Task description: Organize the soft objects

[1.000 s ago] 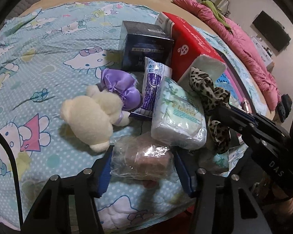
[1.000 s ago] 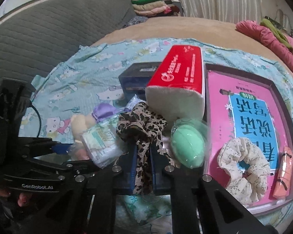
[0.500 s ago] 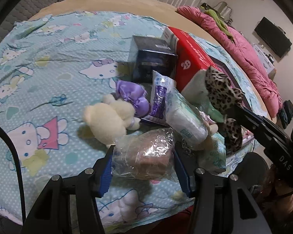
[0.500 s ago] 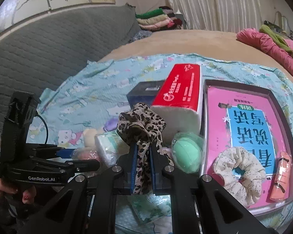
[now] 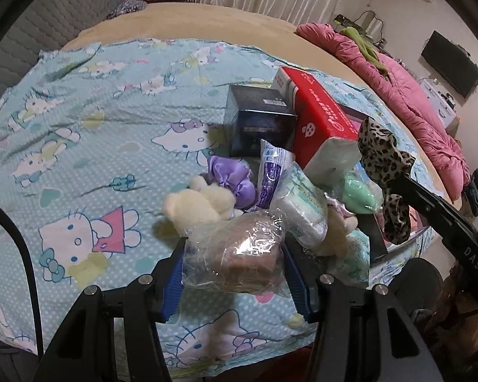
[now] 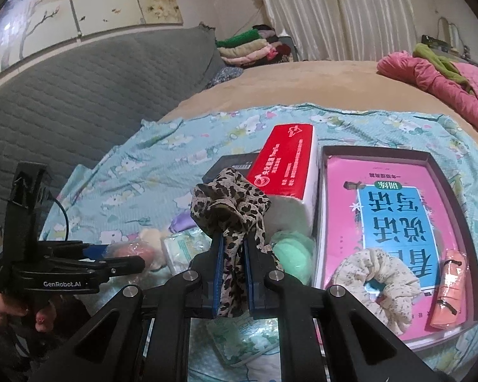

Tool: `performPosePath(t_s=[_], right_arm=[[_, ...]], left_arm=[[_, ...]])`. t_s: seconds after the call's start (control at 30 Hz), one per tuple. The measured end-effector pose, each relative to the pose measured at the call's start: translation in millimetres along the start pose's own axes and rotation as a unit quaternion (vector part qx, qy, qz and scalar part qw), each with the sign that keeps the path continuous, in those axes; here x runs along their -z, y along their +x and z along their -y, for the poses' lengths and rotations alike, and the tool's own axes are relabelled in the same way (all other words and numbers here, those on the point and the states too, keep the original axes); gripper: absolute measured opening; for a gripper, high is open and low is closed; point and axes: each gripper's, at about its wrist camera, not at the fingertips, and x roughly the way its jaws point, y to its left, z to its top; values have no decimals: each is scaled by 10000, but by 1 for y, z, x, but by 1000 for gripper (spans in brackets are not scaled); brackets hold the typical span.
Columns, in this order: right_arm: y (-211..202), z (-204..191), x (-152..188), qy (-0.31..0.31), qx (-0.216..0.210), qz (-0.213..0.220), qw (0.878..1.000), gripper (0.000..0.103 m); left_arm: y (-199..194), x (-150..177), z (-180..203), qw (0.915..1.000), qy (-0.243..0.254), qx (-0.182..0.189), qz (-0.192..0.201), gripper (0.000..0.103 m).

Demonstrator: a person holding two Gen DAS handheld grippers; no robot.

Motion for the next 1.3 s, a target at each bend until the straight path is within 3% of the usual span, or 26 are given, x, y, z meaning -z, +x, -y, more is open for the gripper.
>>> performPosePath(t_s=[0.33,0.67,1.3], right_arm=[[-4,1,0,10,-11,70,10000,12],[-16,0,-4,-12,18,310,9995,12],[-51,20,-12,347,140,863,9956,12]], left_arm=[[-17,-5,7,9988,146,-324,338,56],[-38,-16,30,9966,434,-293,630,56],[-46,-35,82,9932,850,-249,751,56]])
